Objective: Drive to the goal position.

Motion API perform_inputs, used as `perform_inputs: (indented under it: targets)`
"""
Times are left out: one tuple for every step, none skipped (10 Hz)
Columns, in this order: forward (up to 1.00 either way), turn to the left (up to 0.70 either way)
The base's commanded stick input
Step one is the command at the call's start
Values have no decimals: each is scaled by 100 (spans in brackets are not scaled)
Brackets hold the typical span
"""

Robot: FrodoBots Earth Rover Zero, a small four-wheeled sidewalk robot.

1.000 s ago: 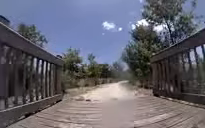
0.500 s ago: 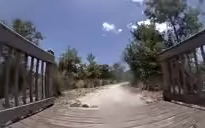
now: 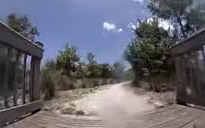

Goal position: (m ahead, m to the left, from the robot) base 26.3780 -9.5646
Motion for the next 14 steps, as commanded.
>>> perform_inputs:
  targets:
    - [85, 0]
    - [85, 0]
    - [85, 0]
    - [85, 0]
    - [85, 0]
    - [85, 0]
    - [85, 0]
    - [85, 0]
    - [85, 0]
    - [85, 0]
    - [85, 0]
    - [85, 0]
    - [85, 0]
    - [85, 0]
